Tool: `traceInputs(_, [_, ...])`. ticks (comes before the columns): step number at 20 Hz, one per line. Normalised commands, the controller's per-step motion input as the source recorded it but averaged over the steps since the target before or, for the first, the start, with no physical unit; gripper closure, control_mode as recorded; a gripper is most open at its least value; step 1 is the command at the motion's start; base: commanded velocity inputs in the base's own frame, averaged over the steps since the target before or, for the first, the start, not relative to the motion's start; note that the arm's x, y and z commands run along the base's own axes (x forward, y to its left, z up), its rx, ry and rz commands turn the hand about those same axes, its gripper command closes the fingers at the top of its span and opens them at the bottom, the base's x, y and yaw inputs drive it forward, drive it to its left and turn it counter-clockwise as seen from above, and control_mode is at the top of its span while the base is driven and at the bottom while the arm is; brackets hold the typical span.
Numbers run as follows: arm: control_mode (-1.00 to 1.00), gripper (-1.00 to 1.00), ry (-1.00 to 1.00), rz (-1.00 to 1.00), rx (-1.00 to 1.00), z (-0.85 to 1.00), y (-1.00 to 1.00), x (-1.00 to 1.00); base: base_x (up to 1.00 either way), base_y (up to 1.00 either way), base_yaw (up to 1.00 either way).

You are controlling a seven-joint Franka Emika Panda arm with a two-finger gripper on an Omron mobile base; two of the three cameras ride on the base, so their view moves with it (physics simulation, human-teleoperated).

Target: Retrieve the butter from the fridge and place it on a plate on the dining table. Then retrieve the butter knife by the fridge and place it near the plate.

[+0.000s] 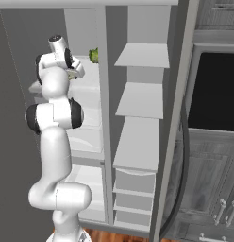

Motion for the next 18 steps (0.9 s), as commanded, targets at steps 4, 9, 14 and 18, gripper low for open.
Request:
traceInputs(4, [-1.00, 1.00, 0.00, 0.00, 0.03, -0.22, -0.25, -0.23, 0.00, 0.00, 0.00])
traceInputs(9, [-1.00, 1.00, 0.00, 0.00, 0.05, -0.03, -0.21, -0.39, 0.00, 0.00, 0.00])
traceInputs(14, [-1.00, 1.00, -0.11, 0.00, 0.00, 0.01, 0.00, -0.58, 0.00, 0.00, 0.00])
traceInputs(18, [-1.00, 1.00, -0.30, 0.00, 0.00, 0.06, 0.00, -0.77, 0.00, 0.00, 0.00])
